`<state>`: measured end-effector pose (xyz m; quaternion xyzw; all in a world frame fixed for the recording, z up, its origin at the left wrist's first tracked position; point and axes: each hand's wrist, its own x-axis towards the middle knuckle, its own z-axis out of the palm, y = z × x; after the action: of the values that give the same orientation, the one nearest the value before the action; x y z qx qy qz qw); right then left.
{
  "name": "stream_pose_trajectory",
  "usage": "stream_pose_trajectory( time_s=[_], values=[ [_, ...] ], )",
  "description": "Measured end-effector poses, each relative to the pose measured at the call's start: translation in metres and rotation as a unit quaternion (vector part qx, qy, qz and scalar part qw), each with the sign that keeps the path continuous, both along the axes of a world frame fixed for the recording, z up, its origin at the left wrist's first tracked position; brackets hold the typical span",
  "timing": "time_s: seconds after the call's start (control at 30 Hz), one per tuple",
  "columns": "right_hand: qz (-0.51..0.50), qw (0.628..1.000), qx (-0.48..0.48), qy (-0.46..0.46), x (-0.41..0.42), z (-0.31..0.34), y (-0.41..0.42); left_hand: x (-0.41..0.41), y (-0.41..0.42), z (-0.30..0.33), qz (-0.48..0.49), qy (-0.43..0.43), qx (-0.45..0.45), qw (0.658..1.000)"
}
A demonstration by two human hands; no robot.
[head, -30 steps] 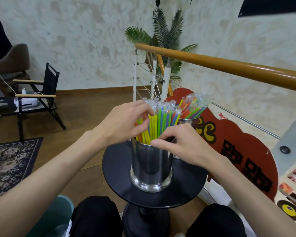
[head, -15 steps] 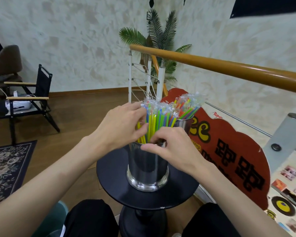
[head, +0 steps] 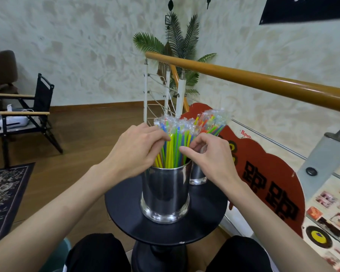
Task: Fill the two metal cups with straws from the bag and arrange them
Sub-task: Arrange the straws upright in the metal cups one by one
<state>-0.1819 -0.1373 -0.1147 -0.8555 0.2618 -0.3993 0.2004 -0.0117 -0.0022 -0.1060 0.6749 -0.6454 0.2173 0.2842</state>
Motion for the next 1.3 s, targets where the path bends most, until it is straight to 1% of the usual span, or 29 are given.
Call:
stream_pose_trajectory(
  time_s=[0.1,0.23,0.43,0.57,0.63,0.7,0.83,0.97,1.1,1.23,1.3],
  values=[
    [0.01,1.0,-0.006,0.007,0.006,0.004,-0.001,0.0,0.0,0.002,0.017,0.0,0.012,1.0],
    [0.018,1.0,-0.011,0.019,0.011,0.008,-0.001,-0.006,-0.005,0.004,0.046,0.028,0.008,0.999],
    [0.01,0.996,-0.013,0.089,0.016,0.006,0.001,-0.01,-0.009,0.011,0.079,0.031,0.053,0.995],
    [0.002,0.995,0.001,0.103,0.02,0.008,0.003,-0.012,-0.01,0.011,0.092,0.041,0.051,0.994],
    [0.006,0.99,0.025,0.138,0.022,0.009,0.003,-0.013,-0.011,0.011,0.095,0.052,0.047,0.993],
    [0.014,0.986,0.029,0.166,0.025,0.008,0.003,-0.012,-0.011,0.011,0.099,0.066,0.042,0.992],
    [0.034,0.991,0.03,0.129,0.022,0.005,-0.001,-0.012,-0.013,0.012,0.101,0.064,0.036,0.992],
    [0.091,0.99,0.055,0.094,0.018,0.006,-0.003,-0.01,-0.013,0.011,0.092,0.068,0.033,0.993],
    [0.136,0.984,0.067,0.096,0.013,0.007,-0.007,-0.009,-0.013,0.01,0.083,0.086,0.035,0.992],
    [0.163,0.979,0.065,0.1,0.011,0.008,-0.01,-0.01,-0.013,0.01,0.074,0.092,0.038,0.992],
    [0.176,0.977,0.065,0.099,0.01,0.008,-0.011,-0.01,-0.012,0.009,0.064,0.109,0.033,0.991]
  ],
)
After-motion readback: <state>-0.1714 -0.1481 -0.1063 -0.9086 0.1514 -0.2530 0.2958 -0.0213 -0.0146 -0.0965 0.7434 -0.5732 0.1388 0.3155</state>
